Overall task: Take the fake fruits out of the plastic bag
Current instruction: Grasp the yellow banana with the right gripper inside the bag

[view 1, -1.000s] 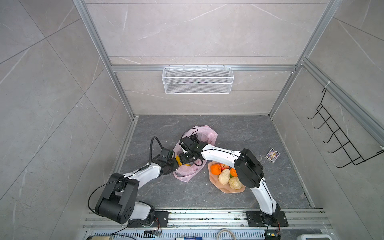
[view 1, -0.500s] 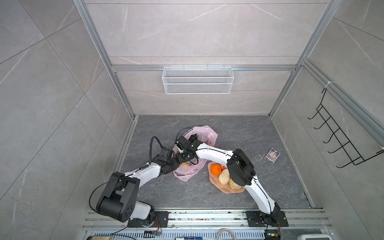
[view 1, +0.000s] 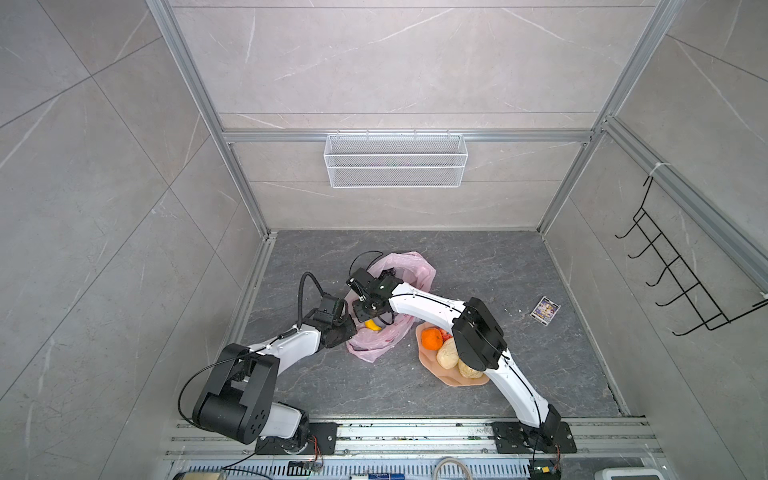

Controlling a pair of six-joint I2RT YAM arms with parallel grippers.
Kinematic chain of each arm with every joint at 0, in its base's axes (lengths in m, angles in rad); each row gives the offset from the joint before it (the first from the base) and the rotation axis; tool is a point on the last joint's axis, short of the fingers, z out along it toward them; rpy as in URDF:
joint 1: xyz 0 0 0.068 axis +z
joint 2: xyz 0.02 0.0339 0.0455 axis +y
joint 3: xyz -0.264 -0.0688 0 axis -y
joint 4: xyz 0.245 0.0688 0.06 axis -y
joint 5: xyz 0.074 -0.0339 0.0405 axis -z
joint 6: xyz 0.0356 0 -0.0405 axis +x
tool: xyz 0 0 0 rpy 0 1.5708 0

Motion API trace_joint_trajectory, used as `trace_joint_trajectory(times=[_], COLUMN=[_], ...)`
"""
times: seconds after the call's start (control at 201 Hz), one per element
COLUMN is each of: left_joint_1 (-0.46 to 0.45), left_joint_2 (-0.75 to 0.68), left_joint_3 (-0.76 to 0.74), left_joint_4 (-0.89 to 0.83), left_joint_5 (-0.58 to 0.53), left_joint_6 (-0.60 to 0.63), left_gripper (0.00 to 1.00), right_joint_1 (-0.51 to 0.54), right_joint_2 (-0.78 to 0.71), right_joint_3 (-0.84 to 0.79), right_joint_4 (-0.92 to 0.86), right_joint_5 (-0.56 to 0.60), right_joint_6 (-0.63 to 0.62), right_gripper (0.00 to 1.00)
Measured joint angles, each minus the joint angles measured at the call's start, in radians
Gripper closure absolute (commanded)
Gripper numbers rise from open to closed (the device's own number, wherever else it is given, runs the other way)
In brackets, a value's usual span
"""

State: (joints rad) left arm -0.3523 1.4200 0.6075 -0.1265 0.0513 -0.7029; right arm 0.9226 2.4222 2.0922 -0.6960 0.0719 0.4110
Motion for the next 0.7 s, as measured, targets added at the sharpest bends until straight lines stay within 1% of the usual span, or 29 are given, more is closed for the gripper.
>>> trace_joint_trajectory(times=[0.264, 0.334, 0.408, 0.463, 0.702], left_joint_1=[0.000, 0.000, 0.000, 0.000, 0.000], left_joint_2=[-0.010, -0.013, -0.017, -0.018, -0.019], left_joint_3=[0.000, 0.000, 0.000, 0.000, 0.000], left_joint_4=[0.000, -0.001, 0.000, 0.000, -0.004], left_joint_5=[0.010, 0.011, 0.011, 0.011, 0.002], left_joint_6=[0.000, 0.000, 0.000, 0.000, 0.000], left_gripper=[0.93, 0.93, 0.93, 0.93, 0.94], right_joint_1=[0.000, 0.000, 0.000, 0.000, 0.000], right_joint_2=[0.065, 0.089, 0.110, 0.116, 0.094], right_joint_3=[0.091, 0.127, 0.163, 0.171, 0.150], right_joint_4=[-0.061, -0.090, -0.113, -0.121, -0.127], right_joint_5=[0.002, 0.008, 0.012, 0.014, 0.023], right_joint_6=[0.018, 0.023, 0.028, 0.033, 0.038], right_gripper=[0.55, 0.60, 0.73, 0.79, 0.81])
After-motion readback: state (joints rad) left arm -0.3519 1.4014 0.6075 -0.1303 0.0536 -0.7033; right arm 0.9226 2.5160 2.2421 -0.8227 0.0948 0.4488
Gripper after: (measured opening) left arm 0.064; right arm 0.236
